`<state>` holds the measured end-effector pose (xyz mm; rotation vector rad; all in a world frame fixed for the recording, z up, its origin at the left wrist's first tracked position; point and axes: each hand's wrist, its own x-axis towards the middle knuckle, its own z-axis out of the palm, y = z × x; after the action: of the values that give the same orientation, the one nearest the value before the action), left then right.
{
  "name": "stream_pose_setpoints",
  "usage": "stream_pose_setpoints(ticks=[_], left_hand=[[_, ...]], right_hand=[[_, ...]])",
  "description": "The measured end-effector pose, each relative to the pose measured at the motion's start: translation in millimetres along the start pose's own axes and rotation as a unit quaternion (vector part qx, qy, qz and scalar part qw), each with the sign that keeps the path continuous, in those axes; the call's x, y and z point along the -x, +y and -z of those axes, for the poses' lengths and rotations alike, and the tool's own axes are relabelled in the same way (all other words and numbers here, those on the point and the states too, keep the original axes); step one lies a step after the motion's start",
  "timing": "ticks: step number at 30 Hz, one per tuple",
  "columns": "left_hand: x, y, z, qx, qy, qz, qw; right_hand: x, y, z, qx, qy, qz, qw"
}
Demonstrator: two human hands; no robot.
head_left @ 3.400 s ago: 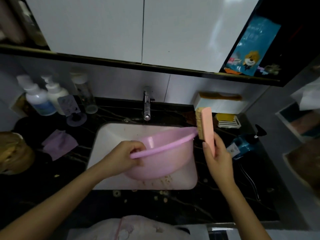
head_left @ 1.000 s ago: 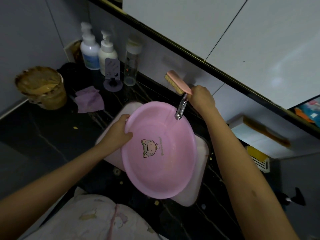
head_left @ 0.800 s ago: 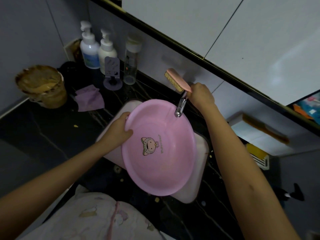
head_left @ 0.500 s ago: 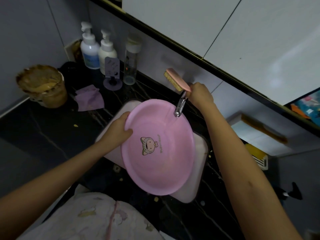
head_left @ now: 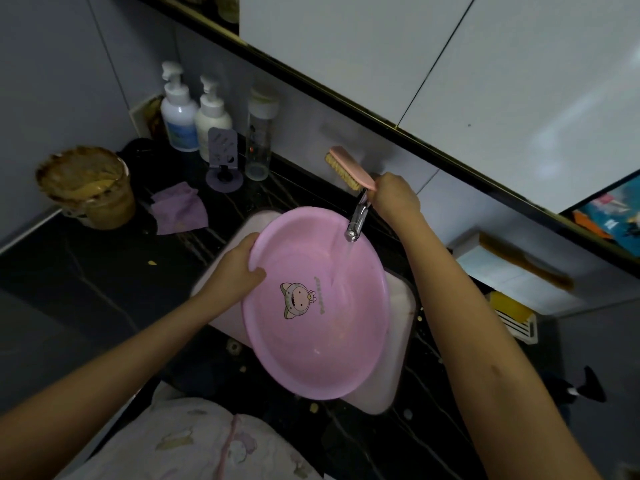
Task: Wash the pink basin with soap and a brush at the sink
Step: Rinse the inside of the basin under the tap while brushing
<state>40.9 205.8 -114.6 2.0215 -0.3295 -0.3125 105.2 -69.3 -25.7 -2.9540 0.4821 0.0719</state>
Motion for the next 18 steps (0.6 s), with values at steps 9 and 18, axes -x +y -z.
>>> stream_pose_setpoints(ticks=[9, 18], left_hand=[[1.2, 2.9, 0.1, 0.006, 0.0, -0.002, 1.0], [-0.5, 2.4, -0.4, -0.003, 0.002, 0.001, 1.0]], right_hand=[[-0.1, -4.1, -2.8, -0.004, 0.015, -0.022, 1.0], [-0.7, -9.7, -3.5, -0.01, 0.014, -0.057, 0.998]])
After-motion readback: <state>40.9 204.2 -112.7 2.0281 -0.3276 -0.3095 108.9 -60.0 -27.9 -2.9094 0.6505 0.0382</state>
